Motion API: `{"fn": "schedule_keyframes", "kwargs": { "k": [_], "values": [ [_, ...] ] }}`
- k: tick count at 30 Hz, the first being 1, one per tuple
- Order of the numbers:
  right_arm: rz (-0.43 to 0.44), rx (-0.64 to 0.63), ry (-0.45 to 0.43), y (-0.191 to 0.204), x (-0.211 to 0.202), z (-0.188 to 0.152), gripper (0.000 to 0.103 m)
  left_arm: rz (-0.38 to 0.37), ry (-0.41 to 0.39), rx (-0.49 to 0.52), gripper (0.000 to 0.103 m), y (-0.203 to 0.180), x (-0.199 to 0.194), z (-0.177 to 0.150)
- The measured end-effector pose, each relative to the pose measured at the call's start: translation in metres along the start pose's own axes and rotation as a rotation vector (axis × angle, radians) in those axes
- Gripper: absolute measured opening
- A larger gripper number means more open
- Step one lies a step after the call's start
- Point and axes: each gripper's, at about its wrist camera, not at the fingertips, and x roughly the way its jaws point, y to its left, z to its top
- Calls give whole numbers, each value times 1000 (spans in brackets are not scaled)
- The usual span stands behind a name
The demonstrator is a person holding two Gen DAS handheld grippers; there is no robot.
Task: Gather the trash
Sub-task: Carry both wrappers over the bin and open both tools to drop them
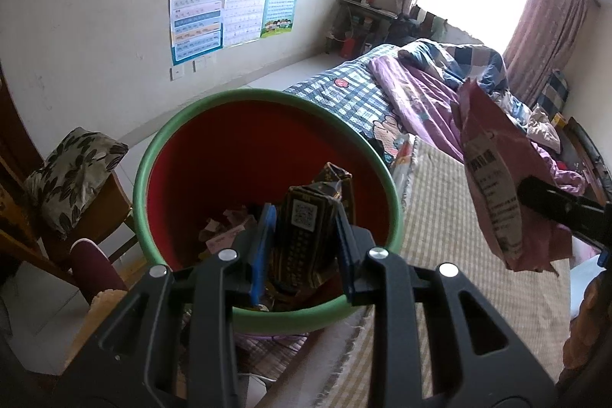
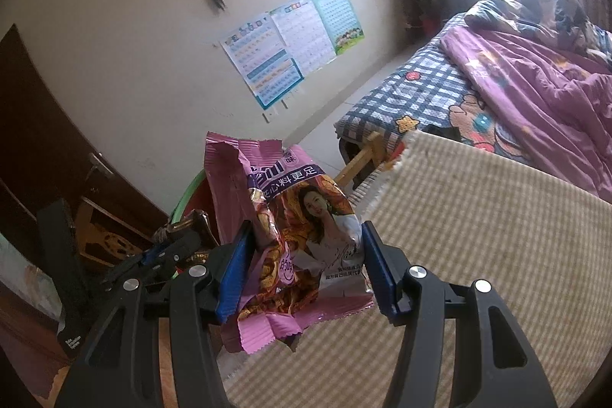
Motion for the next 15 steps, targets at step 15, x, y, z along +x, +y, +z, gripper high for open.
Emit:
{"fn": "schedule_keyframes", "kwargs": {
  "k": [15],
  "values": [
    [26,-4,44,15,35,7,55,10,3,-26,28,12,3,2]
  ]
}}
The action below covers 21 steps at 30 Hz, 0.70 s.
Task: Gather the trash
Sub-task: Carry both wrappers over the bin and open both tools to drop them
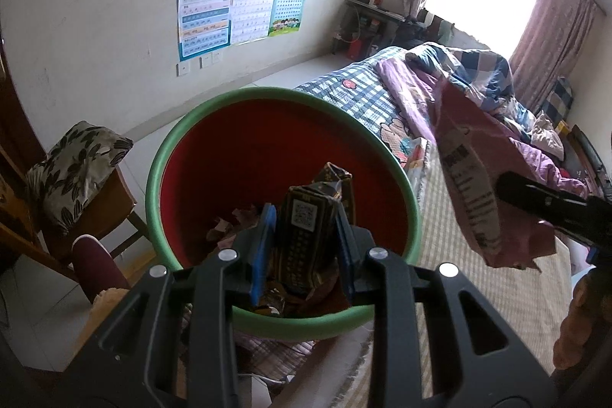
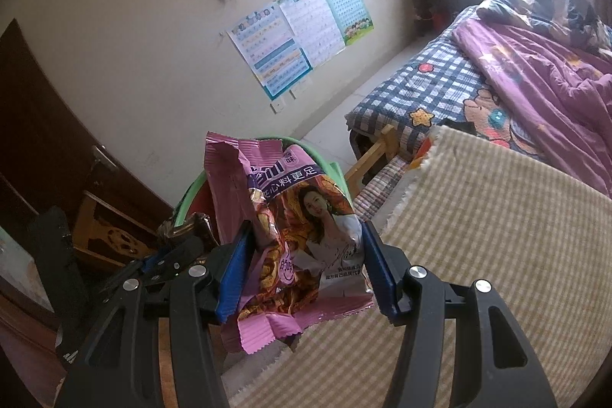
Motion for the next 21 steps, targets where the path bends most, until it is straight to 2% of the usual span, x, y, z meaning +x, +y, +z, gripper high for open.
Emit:
{"fn": "schedule_keyframes", "kwargs": {
  "k": [21],
  "values": [
    [27,0,30,9,28,12,56,17,21,-30,28,9,12,2]
  ]
}}
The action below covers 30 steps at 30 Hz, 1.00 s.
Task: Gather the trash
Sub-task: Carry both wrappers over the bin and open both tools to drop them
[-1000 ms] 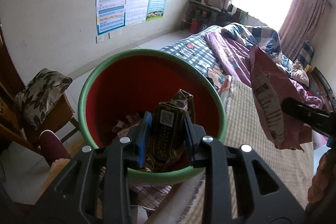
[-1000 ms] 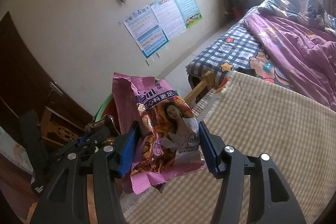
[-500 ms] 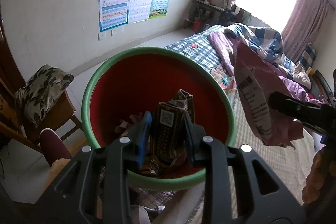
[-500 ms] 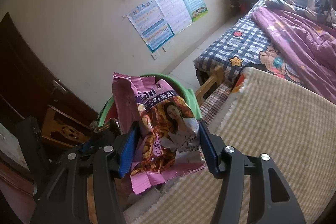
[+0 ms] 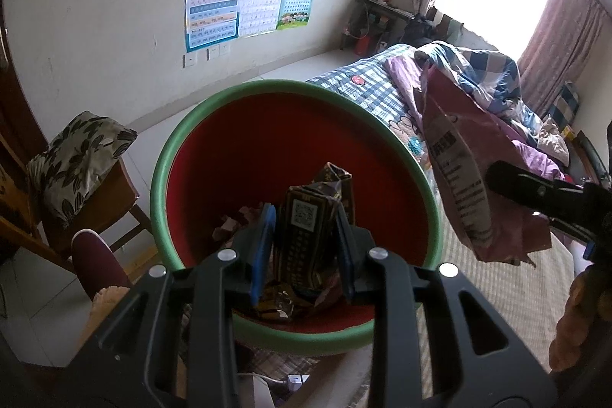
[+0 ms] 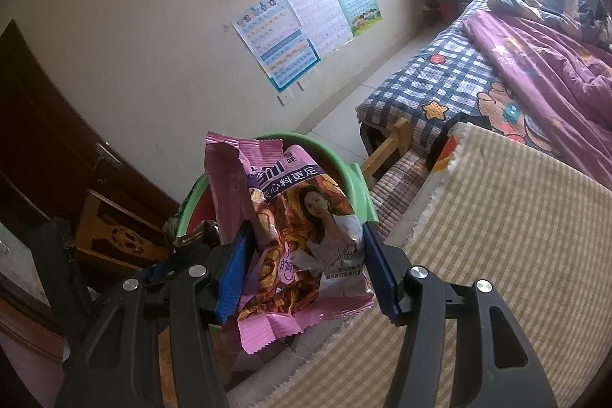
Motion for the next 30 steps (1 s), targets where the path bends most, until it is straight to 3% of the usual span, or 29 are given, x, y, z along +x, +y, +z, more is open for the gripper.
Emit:
{"fn": "schedule_keyframes", "kwargs": {
  "k": [6,7,8,9,13,16,17,25,27,30],
  "values": [
    [27,-12,-8,4,2,2,58,6,3,-6,31,0,1,-1],
    [36,-12,-15,5,1,3,65,7,0,-12,35,0,0,-1],
    [41,-11,-24,5,0,3,71,9,-6,-16,46,1,-1,0],
    [44,-10,-38,5,-2,4,71,8,-16,-21,55,1,-2,0],
    [45,-17,-55,6,-9,4,71,19,-36,-15,69,2,-6,1],
    [40,-11,-73,2,-17,2,74,24,-40,-13,71,2,-7,2],
    [35,-9,-77,0,-20,0,79,28,-42,-12,74,1,-7,2],
    [-69,-37,-140,-14,-59,-15,90,22,-128,28,85,-16,-29,9],
    [-98,-51,-163,-16,-72,-19,91,21,-159,41,97,-23,-37,8],
    [-126,-73,-243,-20,-99,-29,96,9,-220,77,97,-42,-53,7]
  ]
}}
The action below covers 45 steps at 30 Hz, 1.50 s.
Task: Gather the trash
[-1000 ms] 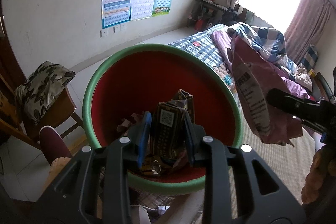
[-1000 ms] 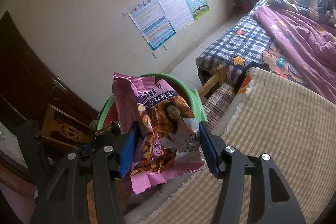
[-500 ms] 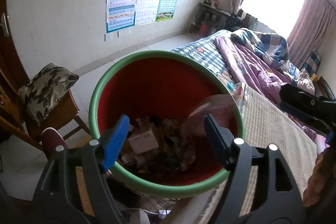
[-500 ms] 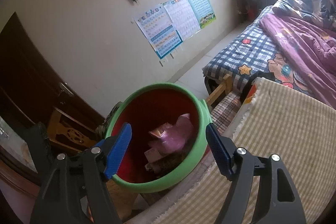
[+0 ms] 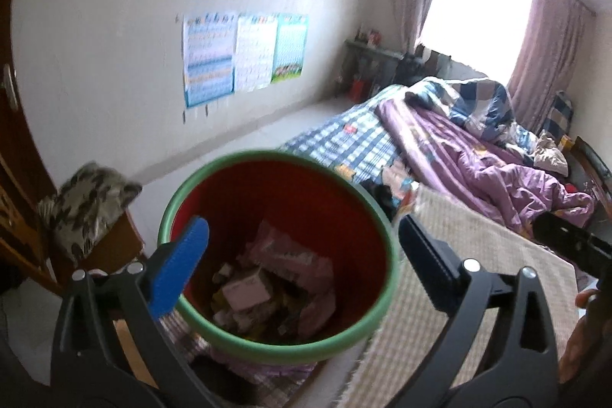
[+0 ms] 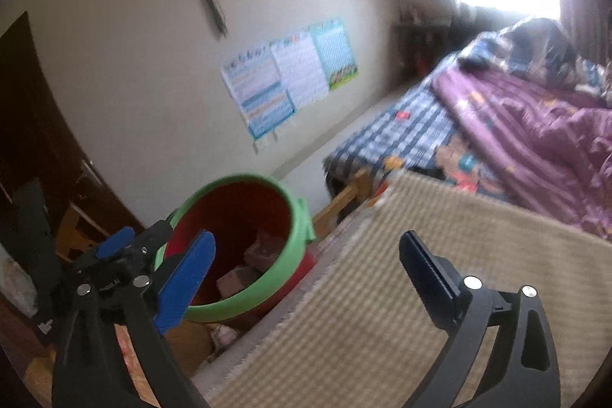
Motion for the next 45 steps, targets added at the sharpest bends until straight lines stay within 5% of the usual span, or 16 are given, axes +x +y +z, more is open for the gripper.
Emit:
{"fn": "schedule_keyframes", "kwargs": {
  "k": [9,13,45],
  "values": [
    [-193,-65,-300,-18,-61,-14,96,-20,-122,65,97,-43,-32,9],
    [-273,-85,-288,-28,-66,-18,96,28,-166,106,97,-62,-41,8],
    [-247,-70,-217,-36,-54,-33,96,48,-153,106,97,-64,-43,8]
  ]
}}
